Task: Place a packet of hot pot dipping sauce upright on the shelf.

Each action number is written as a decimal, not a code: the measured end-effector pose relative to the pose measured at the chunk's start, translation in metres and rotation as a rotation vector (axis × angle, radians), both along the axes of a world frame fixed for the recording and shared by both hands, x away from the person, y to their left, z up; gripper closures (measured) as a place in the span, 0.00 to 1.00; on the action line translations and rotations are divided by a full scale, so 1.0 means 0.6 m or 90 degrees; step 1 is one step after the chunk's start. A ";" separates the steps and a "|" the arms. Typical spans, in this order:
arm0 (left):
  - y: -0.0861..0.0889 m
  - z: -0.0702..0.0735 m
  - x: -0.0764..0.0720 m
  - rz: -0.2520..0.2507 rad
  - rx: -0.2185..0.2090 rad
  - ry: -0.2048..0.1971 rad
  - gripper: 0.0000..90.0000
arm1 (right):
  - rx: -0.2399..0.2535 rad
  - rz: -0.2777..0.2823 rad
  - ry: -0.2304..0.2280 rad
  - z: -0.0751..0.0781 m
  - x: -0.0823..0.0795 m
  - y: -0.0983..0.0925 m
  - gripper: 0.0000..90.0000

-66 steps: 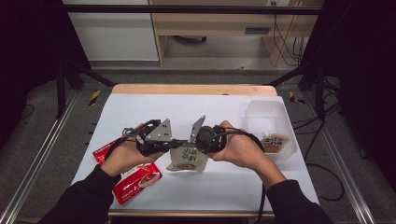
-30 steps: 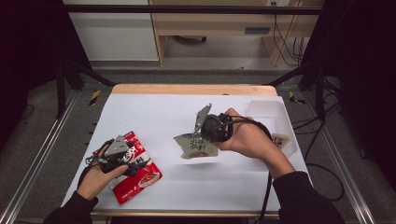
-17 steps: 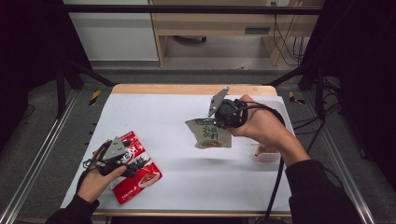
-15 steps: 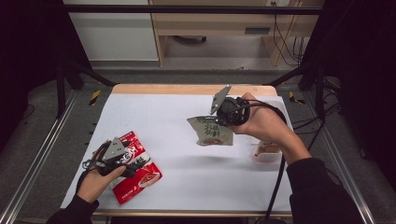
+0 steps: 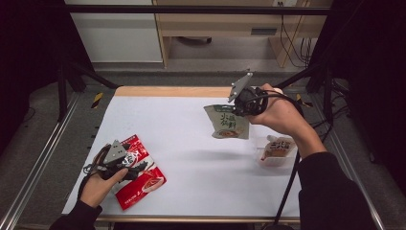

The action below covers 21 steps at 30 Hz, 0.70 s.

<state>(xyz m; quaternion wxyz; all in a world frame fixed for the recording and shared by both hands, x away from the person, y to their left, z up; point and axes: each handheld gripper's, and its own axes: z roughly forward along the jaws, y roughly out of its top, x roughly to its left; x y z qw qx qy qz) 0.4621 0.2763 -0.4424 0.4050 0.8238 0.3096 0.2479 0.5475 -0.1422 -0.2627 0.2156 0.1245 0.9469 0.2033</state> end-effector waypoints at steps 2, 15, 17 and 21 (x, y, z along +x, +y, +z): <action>0.000 0.000 0.000 0.001 0.000 -0.001 0.08 | -0.001 -0.004 -0.001 0.004 0.002 -0.008 1.00; 0.000 -0.002 0.001 0.005 0.008 -0.002 0.08 | 0.027 -0.040 -0.024 0.025 0.011 -0.054 1.00; 0.000 -0.002 0.001 0.006 0.007 -0.003 0.08 | 0.032 -0.046 -0.023 0.024 0.012 -0.057 1.00; 0.001 -0.003 0.002 0.007 0.008 0.000 0.08 | 0.025 -0.043 -0.023 0.025 0.013 -0.064 1.00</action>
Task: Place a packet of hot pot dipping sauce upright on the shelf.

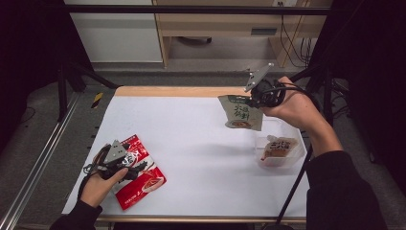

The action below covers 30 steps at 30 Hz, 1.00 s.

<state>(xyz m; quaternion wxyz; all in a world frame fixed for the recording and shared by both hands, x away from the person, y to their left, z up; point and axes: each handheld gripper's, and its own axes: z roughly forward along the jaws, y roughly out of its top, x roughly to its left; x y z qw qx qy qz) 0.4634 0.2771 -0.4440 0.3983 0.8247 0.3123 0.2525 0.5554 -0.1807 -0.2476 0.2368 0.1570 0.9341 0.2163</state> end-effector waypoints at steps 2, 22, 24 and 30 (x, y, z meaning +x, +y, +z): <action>0.000 -0.001 0.001 0.000 -0.002 0.002 0.08 | 0.001 -0.006 -0.001 0.001 -0.001 -0.003 1.00; -0.002 -0.002 0.000 -0.001 0.001 0.001 0.08 | 0.007 -0.023 -0.019 0.007 -0.010 -0.045 1.00; -0.001 -0.002 0.001 0.000 0.001 0.000 0.08 | 0.007 -0.024 -0.023 0.008 -0.012 -0.049 1.00; -0.001 -0.001 0.000 -0.001 0.002 0.000 0.08 | 0.008 -0.035 -0.025 0.006 -0.014 -0.061 1.00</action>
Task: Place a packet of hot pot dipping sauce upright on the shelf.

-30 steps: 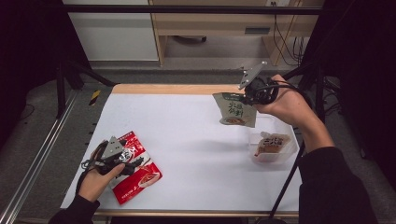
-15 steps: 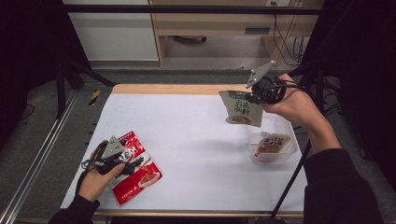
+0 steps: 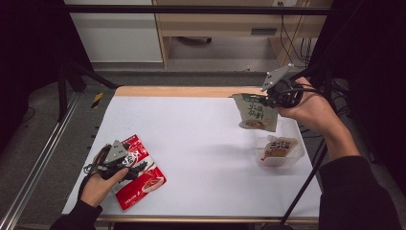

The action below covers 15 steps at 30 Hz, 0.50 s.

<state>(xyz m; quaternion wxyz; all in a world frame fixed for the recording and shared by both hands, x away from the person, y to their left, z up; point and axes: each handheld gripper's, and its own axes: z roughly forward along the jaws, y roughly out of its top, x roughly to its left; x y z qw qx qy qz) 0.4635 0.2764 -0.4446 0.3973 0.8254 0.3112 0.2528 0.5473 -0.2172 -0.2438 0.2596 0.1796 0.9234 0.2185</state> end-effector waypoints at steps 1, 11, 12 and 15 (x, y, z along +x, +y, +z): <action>0.000 0.001 0.000 0.000 0.000 -0.001 0.08 | 0.000 -0.001 -0.001 0.000 0.000 -0.002 1.00; -0.002 -0.001 0.001 -0.003 0.005 0.000 0.08 | 0.011 -0.009 0.009 -0.014 0.003 -0.024 1.00; -0.002 -0.001 0.001 -0.003 0.005 0.001 0.08 | 0.012 -0.009 0.008 -0.017 0.002 -0.026 1.00; -0.001 -0.001 0.000 -0.001 0.005 0.000 0.08 | 0.009 -0.006 0.010 -0.023 -0.001 -0.032 1.00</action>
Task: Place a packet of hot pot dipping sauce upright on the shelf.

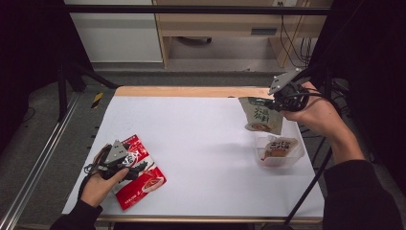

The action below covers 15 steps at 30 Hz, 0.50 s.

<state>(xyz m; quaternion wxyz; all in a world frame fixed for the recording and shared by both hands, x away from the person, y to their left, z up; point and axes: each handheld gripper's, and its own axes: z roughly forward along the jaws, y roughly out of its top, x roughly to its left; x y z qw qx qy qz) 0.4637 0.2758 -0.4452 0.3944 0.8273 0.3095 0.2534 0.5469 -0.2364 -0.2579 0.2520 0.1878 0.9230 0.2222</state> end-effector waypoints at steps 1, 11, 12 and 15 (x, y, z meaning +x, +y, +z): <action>0.000 0.000 0.000 0.000 0.000 0.000 0.08 | 0.001 -0.003 0.000 -0.003 -0.002 -0.002 1.00; 0.000 -0.001 0.001 0.001 0.003 0.002 0.08 | 0.014 0.019 0.024 -0.021 -0.016 -0.019 1.00; 0.000 -0.001 0.001 0.002 0.003 0.002 0.08 | 0.014 0.022 0.026 -0.021 -0.016 -0.021 1.00; 0.001 -0.002 0.002 0.003 0.002 0.006 0.08 | 0.022 0.028 0.035 -0.023 -0.015 -0.030 1.00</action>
